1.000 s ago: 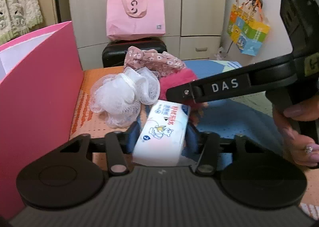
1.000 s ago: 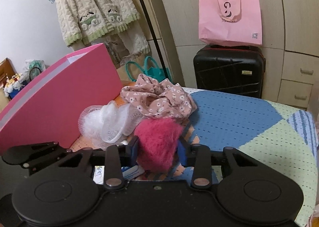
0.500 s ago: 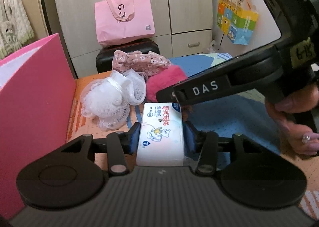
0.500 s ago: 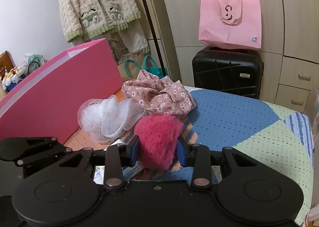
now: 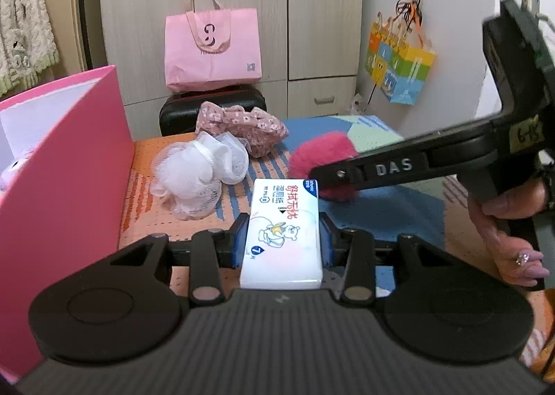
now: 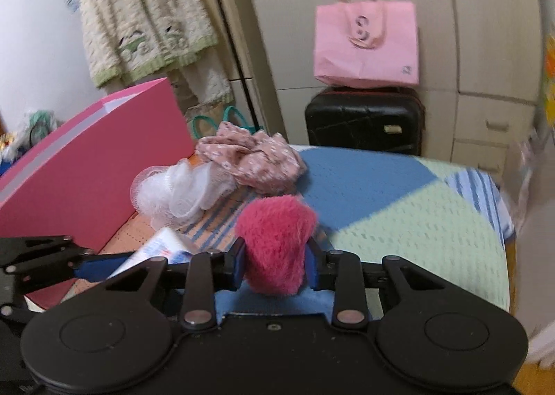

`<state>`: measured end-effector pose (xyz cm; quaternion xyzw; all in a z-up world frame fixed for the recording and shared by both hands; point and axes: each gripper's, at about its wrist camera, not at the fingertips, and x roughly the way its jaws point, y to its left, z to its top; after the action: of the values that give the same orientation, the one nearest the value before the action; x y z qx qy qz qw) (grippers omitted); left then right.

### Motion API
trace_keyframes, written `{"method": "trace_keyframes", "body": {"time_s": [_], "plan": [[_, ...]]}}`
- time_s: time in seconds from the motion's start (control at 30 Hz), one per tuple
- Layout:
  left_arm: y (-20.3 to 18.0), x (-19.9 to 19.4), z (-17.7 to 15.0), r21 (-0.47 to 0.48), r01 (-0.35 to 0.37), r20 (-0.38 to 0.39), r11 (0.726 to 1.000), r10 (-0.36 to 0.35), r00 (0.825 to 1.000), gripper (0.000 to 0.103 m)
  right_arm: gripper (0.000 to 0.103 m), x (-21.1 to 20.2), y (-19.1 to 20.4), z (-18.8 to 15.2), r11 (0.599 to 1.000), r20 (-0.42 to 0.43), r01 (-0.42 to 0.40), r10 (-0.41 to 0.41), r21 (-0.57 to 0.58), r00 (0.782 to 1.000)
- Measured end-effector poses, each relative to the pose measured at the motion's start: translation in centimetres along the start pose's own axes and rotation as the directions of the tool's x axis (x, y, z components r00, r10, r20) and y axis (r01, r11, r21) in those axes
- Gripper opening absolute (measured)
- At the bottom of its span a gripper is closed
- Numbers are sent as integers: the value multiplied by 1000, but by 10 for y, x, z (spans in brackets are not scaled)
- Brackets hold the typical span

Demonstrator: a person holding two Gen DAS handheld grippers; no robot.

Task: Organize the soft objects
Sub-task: 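Carry the wipes pack and pink fluffy ball with both grippers over the pink box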

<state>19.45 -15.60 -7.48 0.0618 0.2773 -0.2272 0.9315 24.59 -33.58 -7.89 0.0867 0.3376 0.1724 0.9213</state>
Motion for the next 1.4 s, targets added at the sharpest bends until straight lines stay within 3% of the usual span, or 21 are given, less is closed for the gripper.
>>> {"method": "trace_keyframes", "body": {"time_s": [0.27,0.53,0.87,0.97,1.1,1.4], "plan": [[7,-29,-5,-26,35,24,999,-34,999,39,38,-28,3,-19,998,31,18,-19,52,999],[17,-59,-10,-73,97,29,993,-95,995,39,38,-56,29,-31,999,41,40,-41,15,998],[37,-84,-23,-153,184,-20,971,-189,982,39,38,-81,63,-44,999,-2,27,-27,-17,1000],[43,-89,-27,-175,205,-44,963,-216,975,39,38,-85,74,-48,1000,-26,-1,1,-16,1000],[56,-94,-33,-224,267,-88,937,-293,952,39,38,-92,84,-55,999,-61,-53,53,4,997],[79,-122,-48,-295,317,-119,901,-364,924,39,38,-112,121,-68,992,-92,-119,121,32,988]]}}
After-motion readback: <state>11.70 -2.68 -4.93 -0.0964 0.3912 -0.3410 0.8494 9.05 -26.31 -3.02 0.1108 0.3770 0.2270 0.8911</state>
